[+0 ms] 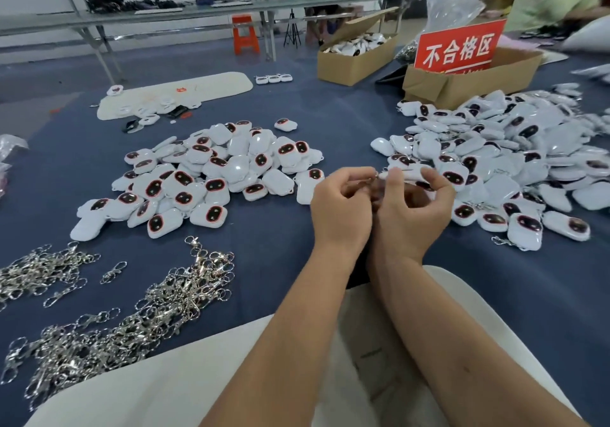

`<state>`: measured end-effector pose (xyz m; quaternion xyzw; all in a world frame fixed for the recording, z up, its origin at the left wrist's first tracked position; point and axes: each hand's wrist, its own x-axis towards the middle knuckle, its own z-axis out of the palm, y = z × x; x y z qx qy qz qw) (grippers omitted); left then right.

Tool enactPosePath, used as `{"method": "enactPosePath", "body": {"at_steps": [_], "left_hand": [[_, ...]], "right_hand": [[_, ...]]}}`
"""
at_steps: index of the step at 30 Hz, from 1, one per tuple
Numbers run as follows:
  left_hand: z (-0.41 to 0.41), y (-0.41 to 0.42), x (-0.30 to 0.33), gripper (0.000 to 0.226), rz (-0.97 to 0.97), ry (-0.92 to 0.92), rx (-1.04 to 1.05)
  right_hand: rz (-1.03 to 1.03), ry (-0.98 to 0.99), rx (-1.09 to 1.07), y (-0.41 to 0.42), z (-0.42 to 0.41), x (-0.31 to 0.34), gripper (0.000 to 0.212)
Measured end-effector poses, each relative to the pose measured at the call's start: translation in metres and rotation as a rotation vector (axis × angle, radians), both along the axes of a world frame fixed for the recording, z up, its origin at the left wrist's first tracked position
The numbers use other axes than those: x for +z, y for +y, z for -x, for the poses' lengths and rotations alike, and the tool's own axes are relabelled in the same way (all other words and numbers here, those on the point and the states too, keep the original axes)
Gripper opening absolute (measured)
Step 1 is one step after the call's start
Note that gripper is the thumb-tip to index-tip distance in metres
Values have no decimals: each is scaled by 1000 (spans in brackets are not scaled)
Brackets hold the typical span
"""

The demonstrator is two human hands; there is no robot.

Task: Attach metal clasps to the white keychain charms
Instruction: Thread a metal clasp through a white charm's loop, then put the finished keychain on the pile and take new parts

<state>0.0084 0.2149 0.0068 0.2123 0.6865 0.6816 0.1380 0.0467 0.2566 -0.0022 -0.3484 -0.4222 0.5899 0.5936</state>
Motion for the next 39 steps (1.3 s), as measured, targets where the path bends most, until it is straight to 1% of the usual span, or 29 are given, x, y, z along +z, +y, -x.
{"method": "enactPosePath", "body": {"at_steps": [2,3,5,7,8,10,12,14,15,17,18,20,23,25,26,28,29,30,31,33,35,37,39], "left_hand": [[-1,10,3,40,25,85,-92],[0,10,3,42,41,134,-114],[4,2,0,38,93,222,-104],[11,-12,-5,32,177,330,-10],[16,-20,-7,29,241,398,50],[25,-35,-9,24,381,501,139],[30,-49,-7,21,464,523,187],[33,-60,-3,28,537,555,209],[34,-66,-2,34,586,577,221],[36,-80,-1,40,663,594,283],[36,-87,-2,43,685,574,324],[37,-101,-2,44,745,545,394],[39,-120,-4,40,830,513,435],[41,-132,-5,38,876,494,481],[41,-138,-6,37,932,498,507],[40,-150,-10,43,1078,493,555],[40,-153,-12,46,1125,481,561],[41,-157,-14,47,1132,473,556],[42,-159,-16,44,1101,475,539],[46,-160,-18,29,993,498,486],[50,-161,-19,15,876,504,450],[51,-160,-21,13,726,488,448],[49,-159,-22,17,577,475,432]], "right_hand": [[4,-16,-28,10,-3,-1,52],[-28,-35,-27,11,-3,-1,59],[-125,-87,-16,7,-2,-4,64],[-245,-195,15,2,2,-8,61],[-317,-277,58,0,5,-11,58],[-471,-482,219,-5,9,-14,53],[-632,-647,382,-10,12,-15,52],[-803,-819,482,-12,14,-15,50],[-881,-947,536,-14,16,-15,52],[-964,-1207,614,-19,19,-15,56],[-979,-1269,634,-21,19,-17,56],[-1012,-1259,607,-26,18,-18,49],[-1045,-1189,465,-32,14,-16,28],[-1044,-1185,408,-38,14,-14,18],[-1046,-1172,388,-41,14,-14,15],[-1036,-1080,356,-48,14,-12,16],[-1012,-1014,353,-51,14,-10,19],[-979,-949,366,-56,15,-9,21],[-948,-891,384,-60,15,-8,22],[-873,-800,415,-68,14,-8,28],[-794,-754,446,-71,14,-7,32],[-744,-747,468,-68,14,-8,39],[-735,-734,521,-65,15,-9,41]]}}
